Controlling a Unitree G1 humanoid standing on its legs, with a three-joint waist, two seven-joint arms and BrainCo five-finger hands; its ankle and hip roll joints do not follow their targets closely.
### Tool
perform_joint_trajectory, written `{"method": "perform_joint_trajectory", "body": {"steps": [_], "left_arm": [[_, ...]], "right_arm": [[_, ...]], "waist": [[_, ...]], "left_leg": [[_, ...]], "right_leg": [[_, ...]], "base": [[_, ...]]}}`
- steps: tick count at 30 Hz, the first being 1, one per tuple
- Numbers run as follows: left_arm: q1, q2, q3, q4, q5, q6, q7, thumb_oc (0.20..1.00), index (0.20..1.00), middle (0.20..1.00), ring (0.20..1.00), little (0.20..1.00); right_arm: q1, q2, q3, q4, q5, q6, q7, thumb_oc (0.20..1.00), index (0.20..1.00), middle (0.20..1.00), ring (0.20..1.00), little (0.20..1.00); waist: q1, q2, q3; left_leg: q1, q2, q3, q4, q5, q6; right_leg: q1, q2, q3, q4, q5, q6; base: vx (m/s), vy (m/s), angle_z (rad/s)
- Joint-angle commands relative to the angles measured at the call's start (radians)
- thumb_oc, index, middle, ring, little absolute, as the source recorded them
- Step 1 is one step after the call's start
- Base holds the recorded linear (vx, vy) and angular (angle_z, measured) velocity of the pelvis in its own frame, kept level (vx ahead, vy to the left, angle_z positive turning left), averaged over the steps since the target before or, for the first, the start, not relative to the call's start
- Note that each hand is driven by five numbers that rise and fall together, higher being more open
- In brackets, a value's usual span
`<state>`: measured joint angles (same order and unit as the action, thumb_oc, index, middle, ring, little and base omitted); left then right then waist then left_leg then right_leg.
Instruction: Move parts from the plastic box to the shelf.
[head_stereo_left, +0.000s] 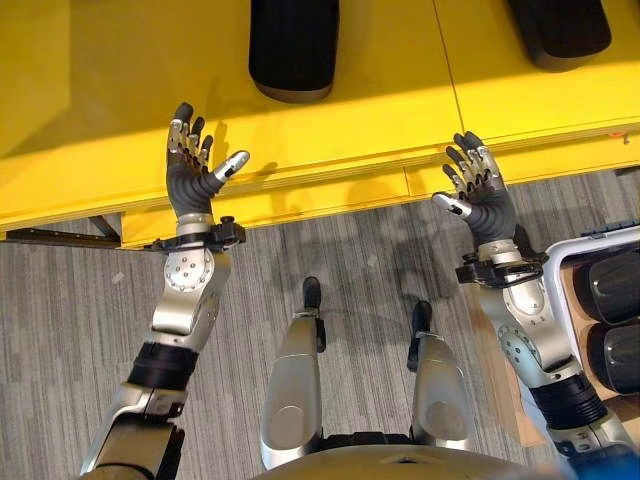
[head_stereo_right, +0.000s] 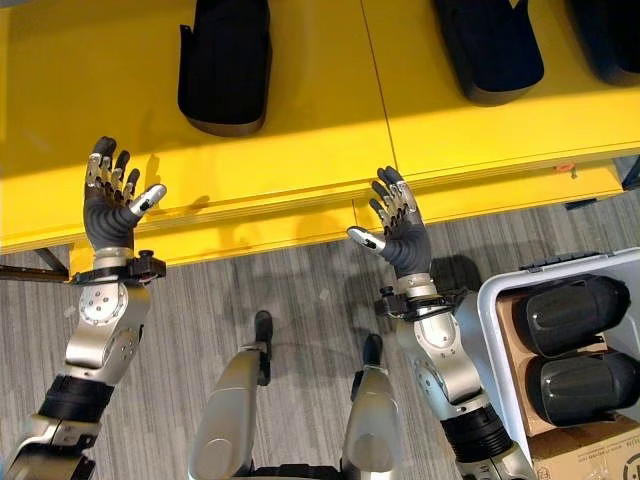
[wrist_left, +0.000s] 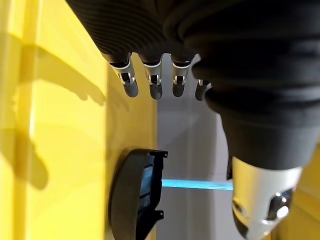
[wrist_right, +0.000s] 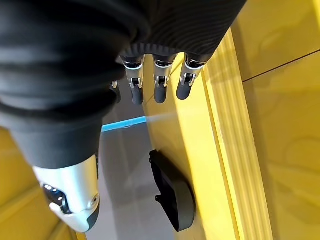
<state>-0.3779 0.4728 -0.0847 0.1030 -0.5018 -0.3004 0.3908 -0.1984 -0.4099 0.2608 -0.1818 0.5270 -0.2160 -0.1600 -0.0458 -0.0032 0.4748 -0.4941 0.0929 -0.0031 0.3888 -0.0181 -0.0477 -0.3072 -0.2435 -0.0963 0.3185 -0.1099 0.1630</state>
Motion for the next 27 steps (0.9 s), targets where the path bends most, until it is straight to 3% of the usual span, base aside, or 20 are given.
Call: {"method": "perform_joint_trajectory", "body": {"steps": [1,10,27], "left_arm": [[-0.081,0.053,0.003,0.075,-0.023,-0.058,0.030,1.000,1.000,1.000,1.000,1.000],[-0.209,0.123,0.031,0.258,-0.041,-0.060,0.086,1.000,1.000,1.000,1.000,1.000],[-0.392,0.209,-0.023,0.509,-0.100,-0.030,0.073,1.000,1.000,1.000,1.000,1.000]], "right_arm": [[-0.007,-0.001,-0.003,-0.084,0.008,-0.076,-0.001,1.000,1.000,1.000,1.000,1.000],[0.031,-0.011,-0.014,-0.121,0.009,-0.099,0.002,1.000,1.000,1.000,1.000,1.000],[0.075,-0.031,-0.026,-0.164,0.039,-0.110,0.016,1.000,1.000,1.000,1.000,1.000]], "waist": [[-0.004,-0.029,-0.065],[-0.031,-0.049,-0.075],[-0.062,-0.064,-0.075]], "left_leg": [[-0.014,0.060,0.009,0.020,0.000,-0.038],[-0.022,0.069,0.012,0.035,-0.011,-0.045],[-0.040,0.077,0.018,0.055,-0.022,-0.047]], "right_leg": [[0.028,0.008,-0.021,0.036,-0.041,-0.038],[0.021,0.013,-0.010,0.041,-0.044,-0.035],[0.005,0.019,-0.004,0.044,-0.044,-0.027]], "base": [[0.00,0.000,0.00],[0.01,0.007,-0.05],[0.01,0.004,-0.02]]}}
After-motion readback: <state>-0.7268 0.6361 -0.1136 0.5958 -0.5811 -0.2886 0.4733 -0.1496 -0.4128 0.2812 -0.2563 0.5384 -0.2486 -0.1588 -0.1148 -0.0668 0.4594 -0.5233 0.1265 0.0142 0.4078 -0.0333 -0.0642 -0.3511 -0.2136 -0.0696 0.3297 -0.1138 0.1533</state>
